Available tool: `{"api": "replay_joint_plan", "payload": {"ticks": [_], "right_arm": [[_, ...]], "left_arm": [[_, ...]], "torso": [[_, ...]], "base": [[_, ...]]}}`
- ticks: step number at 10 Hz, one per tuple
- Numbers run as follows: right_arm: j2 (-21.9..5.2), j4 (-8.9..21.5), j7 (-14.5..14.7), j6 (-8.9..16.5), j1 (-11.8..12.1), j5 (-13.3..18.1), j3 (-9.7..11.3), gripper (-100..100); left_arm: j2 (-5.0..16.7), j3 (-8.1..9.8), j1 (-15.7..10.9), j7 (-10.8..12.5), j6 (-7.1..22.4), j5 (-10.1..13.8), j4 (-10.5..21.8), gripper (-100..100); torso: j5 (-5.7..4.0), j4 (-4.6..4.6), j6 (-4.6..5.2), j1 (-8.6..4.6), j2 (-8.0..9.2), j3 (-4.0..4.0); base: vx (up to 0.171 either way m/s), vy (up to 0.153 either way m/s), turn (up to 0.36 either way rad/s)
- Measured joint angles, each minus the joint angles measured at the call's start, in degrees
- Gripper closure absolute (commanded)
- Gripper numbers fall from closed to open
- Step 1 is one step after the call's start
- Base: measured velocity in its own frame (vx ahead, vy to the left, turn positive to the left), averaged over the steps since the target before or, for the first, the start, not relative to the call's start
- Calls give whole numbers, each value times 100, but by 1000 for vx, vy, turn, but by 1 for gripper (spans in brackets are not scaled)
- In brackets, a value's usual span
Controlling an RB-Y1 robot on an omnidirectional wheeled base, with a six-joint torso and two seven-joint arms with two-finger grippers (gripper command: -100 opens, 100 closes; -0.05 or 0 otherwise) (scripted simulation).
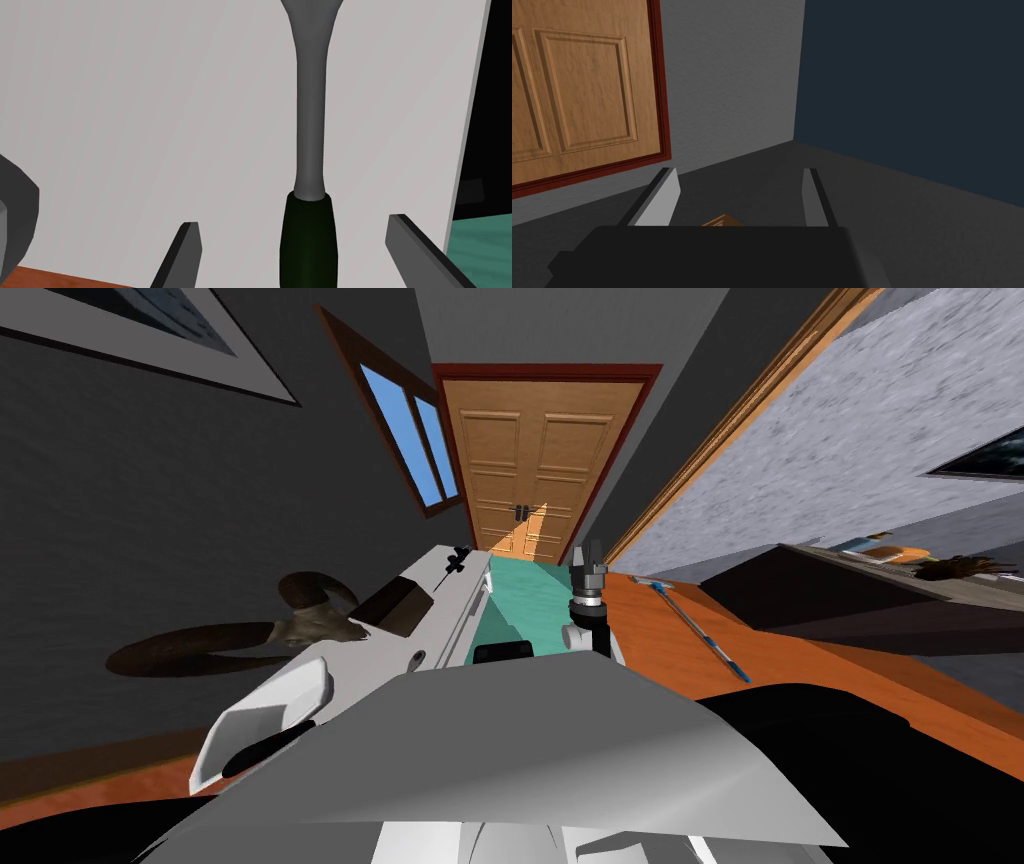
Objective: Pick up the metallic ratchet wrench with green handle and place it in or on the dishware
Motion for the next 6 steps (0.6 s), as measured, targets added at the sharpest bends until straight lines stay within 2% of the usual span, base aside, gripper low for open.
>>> {"api": "replay_joint_plan", "payload": {"ticks": [3,5,6], "right_arm": [[0,0,0,0,1,0,-1,0],[0,0,0,0,0,0,-1,0],[0,0,0,0,0,0,0,0]], "left_arm": [[68,-128,63,64,362,113,396,-100],[87,-201,105,100,567,184,579,-100],[85,-208,105,100,580,187,596,0]], "torso": [[3,-4,0,14,-19,-10],[4,-1,-1,14,-3,-2],[1,2,-3,3,13,7]], "base": [[131,49,-145],[59,38,-53],[7,5,2]]}}
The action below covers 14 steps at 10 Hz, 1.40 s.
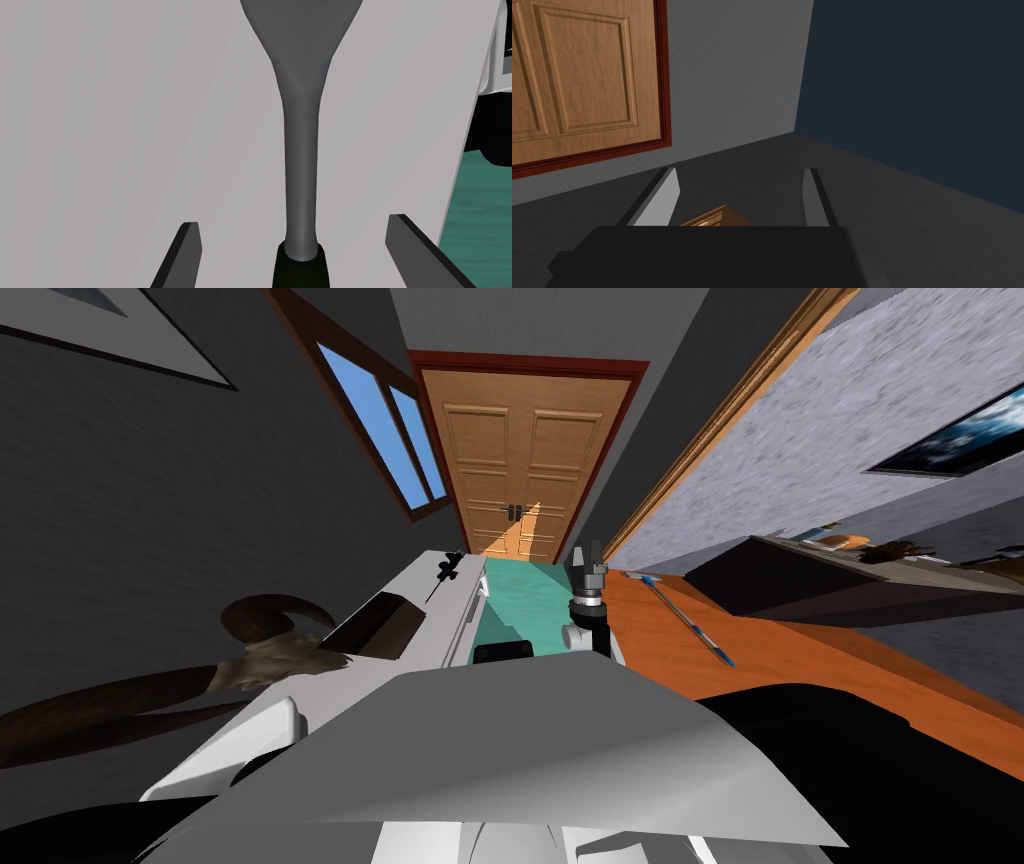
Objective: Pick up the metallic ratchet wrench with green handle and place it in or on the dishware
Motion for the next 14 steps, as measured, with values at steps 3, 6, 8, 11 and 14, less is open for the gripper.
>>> {"api": "replay_joint_plan", "payload": {"ticks": [3,6,8,11,14], "right_arm": [[0,0,0,0,-1,0,0,0],[0,0,0,0,-1,0,0,0],[0,0,0,0,-1,0,0,0],[0,0,0,0,-1,0,0,0],[0,0,0,0,0,0,0,0]], "left_arm": [[-67,-33,-142,-42,-112,-68,237,-100],[-139,-63,-279,-118,-271,-127,509,100],[-145,-67,-276,-115,-261,-123,509,100],[-142,-66,-277,-118,-263,-125,507,0],[-89,-42,-140,-55,-149,-87,245,100]], "torso": [[-1,6,0,-4,23,14],[-2,6,-1,-7,24,14],[-3,6,2,-3,21,13],[-2,6,0,-4,21,13],[-7,5,-3,-15,16,11]], "base": [[-11,20,-31],[-7,10,-11],[0,0,0],[0,0,0],[13,-20,33]]}}
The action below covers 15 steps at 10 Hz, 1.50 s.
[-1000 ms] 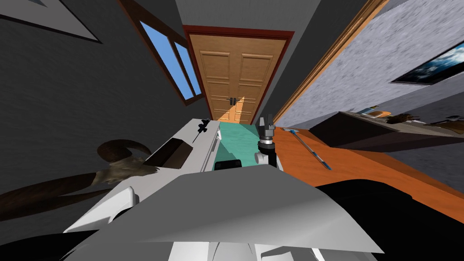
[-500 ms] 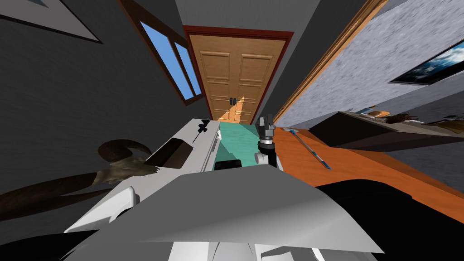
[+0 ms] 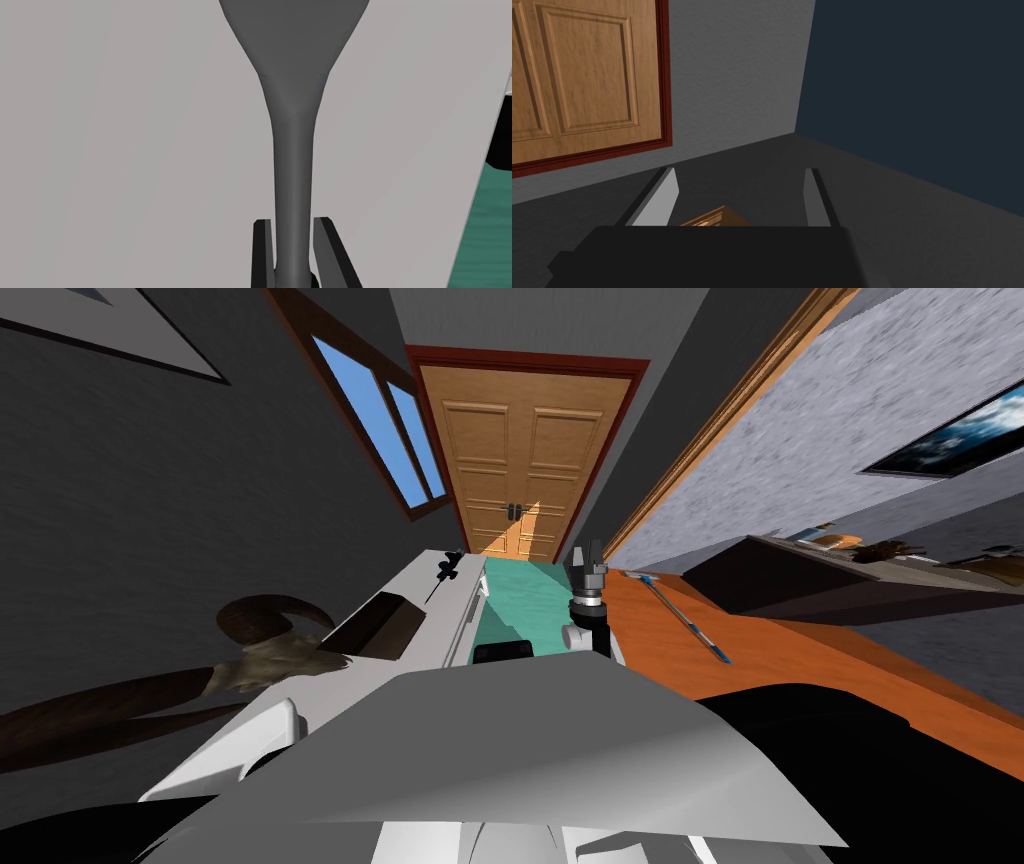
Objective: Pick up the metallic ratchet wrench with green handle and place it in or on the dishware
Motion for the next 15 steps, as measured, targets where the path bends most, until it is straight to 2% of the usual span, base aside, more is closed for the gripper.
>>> {"api": "replay_joint_plan", "payload": {"ticks": [1,2,3,8,11,15], "right_arm": [[0,0,0,0,0,0,0,0],[0,0,0,0,0,0,0,0],[0,0,0,0,0,0,0,0],[1,1,0,1,-4,0,1,0],[0,1,0,1,-4,0,0,0],[-1,1,0,1,-4,0,0,0]], "left_arm": [[52,25,65,20,69,52,-111,100],[58,29,72,22,84,59,-123,0],[57,28,71,22,83,58,-121,100],[319,484,348,35,73,11,-619,100],[486,727,451,86,146,86,-698,100],[712,1070,557,286,278,165,-688,100]], "torso": [[-1,0,-1,-2,0,0],[2,0,0,2,1,1],[2,1,0,6,3,2],[-13,20,1,-40,104,59],[-9,20,10,6,100,57],[-7,23,18,33,107,62]], "base": [[6,-11,8],[0,0,0],[-72,-49,-67],[-218,-94,-149],[-228,-5,-246],[-261,28,-297]]}}
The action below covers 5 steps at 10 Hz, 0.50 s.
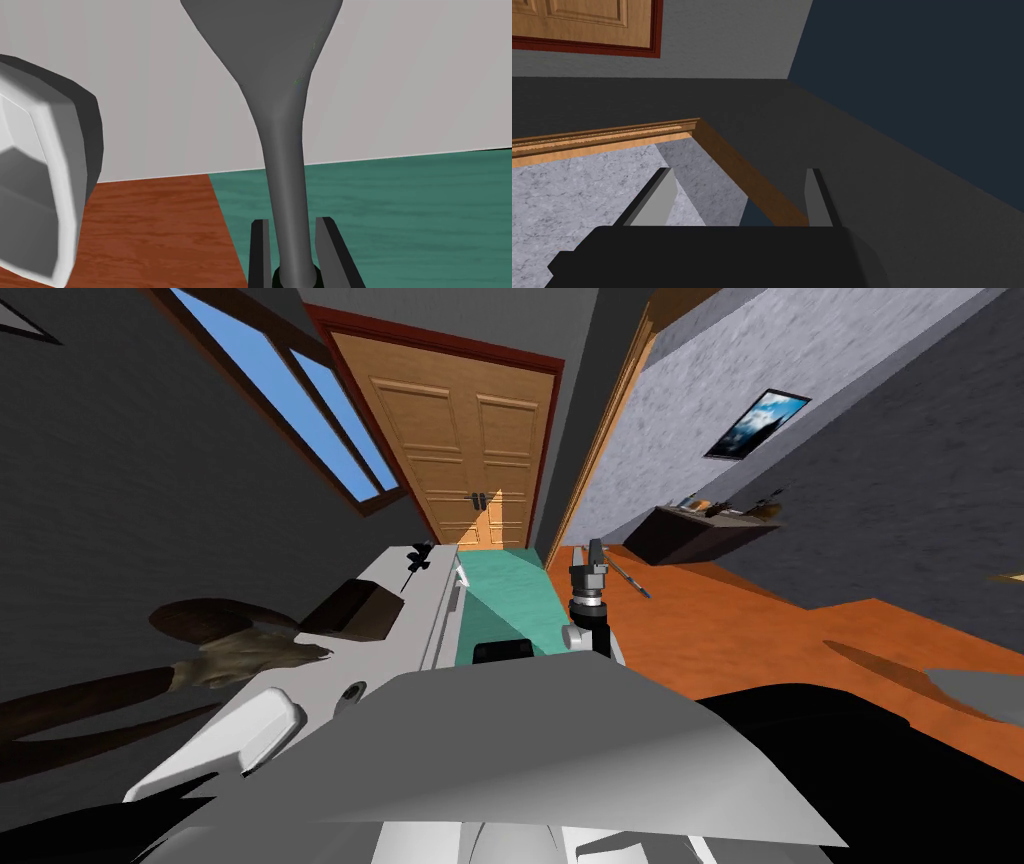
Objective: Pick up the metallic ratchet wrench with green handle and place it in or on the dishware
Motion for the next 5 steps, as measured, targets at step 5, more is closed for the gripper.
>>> {"api": "replay_joint_plan", "payload": {"ticks": [5], "right_arm": [[-1,0,0,0,0,0,-1,0]], "left_arm": [[419,516,3,471,374,221,203,100]], "torso": [[5,0,-2,17,6,3]], "base": [[-278,34,-357]]}}
